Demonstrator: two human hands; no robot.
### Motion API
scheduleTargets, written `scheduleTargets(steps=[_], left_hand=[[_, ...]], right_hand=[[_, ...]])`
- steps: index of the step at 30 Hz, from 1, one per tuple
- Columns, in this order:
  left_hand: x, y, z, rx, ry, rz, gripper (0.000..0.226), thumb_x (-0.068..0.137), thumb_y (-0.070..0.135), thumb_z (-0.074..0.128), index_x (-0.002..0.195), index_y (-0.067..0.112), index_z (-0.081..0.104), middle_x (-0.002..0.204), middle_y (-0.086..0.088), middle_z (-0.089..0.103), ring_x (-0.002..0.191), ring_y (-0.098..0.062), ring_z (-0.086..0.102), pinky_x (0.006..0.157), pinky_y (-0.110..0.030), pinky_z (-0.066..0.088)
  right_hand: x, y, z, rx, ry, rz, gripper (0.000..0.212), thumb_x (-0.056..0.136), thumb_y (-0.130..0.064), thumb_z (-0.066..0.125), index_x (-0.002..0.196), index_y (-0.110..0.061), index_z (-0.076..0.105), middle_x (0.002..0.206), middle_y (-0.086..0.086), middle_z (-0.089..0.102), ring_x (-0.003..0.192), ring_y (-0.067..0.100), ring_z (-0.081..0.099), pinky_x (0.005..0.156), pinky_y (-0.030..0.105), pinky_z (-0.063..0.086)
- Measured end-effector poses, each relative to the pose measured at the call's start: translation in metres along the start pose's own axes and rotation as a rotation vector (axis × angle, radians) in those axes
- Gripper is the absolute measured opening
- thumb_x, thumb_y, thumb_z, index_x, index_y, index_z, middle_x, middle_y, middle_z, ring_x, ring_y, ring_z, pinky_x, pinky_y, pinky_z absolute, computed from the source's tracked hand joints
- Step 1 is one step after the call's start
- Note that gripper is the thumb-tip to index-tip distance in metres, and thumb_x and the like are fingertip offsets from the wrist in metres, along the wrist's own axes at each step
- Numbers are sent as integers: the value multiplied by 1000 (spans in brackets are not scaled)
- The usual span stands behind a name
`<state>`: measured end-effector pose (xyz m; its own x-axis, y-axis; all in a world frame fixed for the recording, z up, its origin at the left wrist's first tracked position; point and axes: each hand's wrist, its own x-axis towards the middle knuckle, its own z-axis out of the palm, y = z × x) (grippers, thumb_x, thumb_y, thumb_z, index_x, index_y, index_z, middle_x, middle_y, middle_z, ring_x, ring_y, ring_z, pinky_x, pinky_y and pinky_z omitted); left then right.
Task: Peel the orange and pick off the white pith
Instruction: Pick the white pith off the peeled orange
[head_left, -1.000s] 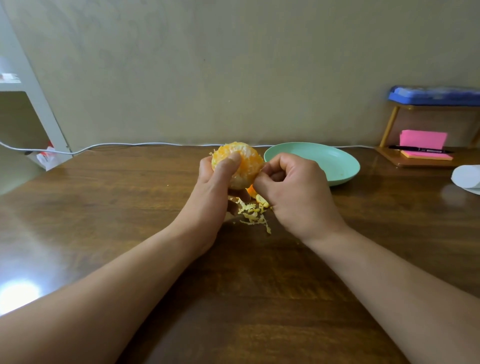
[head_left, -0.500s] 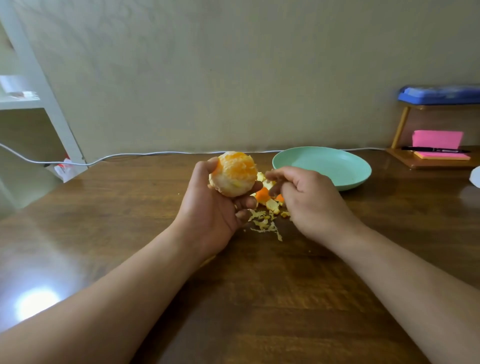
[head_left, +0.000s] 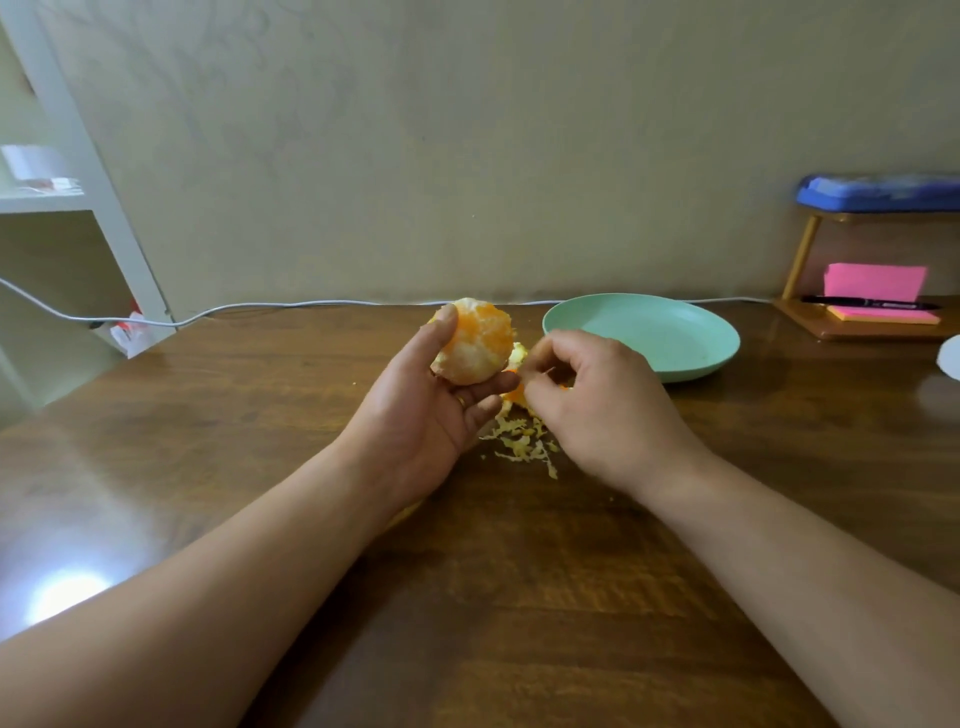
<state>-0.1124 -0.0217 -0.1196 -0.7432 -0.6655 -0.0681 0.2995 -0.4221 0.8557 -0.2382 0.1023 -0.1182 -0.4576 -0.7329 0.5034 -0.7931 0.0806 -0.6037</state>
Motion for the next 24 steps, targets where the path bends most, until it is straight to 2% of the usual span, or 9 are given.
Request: scheduleTargets(steps=[2,3,5,8,10,12,16,20,24], left_hand=[[1,-2,1,13,4,31,55,99,47,66,134,5,65,114,-18,74,88,-21,75,81,-30,62],[1,-4,2,29,2,48,52,100,44,67,133,5,66,118,-20,75,92,-21,75,88,-32,62],[1,-6,4,55,-16,82,52,101,40,67,138,3,65,132,-20,73,105,-23,75,98,-36,62],[3,-11,5,109,-45,137,56,102,36,67,145,1,59,134,-19,72,117,-27,74,99,-37,61],[6,-14,4,145,-62,169,58,101,35,71,146,1,56,136,-20,71,128,-33,69,111,-43,55],[8,-17,3,164,-83,203,61,97,33,74,145,1,55,138,-23,69,131,-35,66,117,-48,49],[10,-19,1,221,-90,240,66,91,34,79,145,6,54,139,-17,69,130,-31,68,118,-50,48],[9,-19,1,291,-68,253,71,86,37,84,145,12,52,137,-11,71,127,-27,69,117,-51,49],[3,-17,3,455,-18,304,69,83,42,91,139,22,55,127,-2,75,118,-20,73,108,-49,57]], right_hand=[[1,-1,1,126,-16,78,2,100,-29,70,99,-29,71,92,-14,70,82,4,65,70,23,53],[2,-1,2,191,-25,121,4,99,-33,71,98,-29,72,89,-14,71,82,2,66,70,21,52],[3,1,5,307,-31,189,15,98,-42,73,94,-28,75,82,-11,73,79,5,68,72,27,56],[5,3,7,419,-9,269,20,97,-44,75,91,-24,76,82,-8,76,79,9,71,71,34,60],[5,3,7,481,-8,317,23,98,-44,75,91,-22,76,86,-3,77,78,12,71,64,31,58],[5,2,6,536,-24,358,27,98,-44,75,92,-18,75,88,2,78,75,15,71,59,27,56],[4,1,7,537,-27,381,24,100,-39,72,94,-17,77,88,2,79,79,25,77,70,40,64],[2,1,5,517,-24,368,21,101,-36,70,94,-18,77,85,-2,79,74,15,74,58,23,56],[3,2,6,529,12,358,17,101,-30,69,93,-17,77,87,0,78,82,16,75,61,25,59]])
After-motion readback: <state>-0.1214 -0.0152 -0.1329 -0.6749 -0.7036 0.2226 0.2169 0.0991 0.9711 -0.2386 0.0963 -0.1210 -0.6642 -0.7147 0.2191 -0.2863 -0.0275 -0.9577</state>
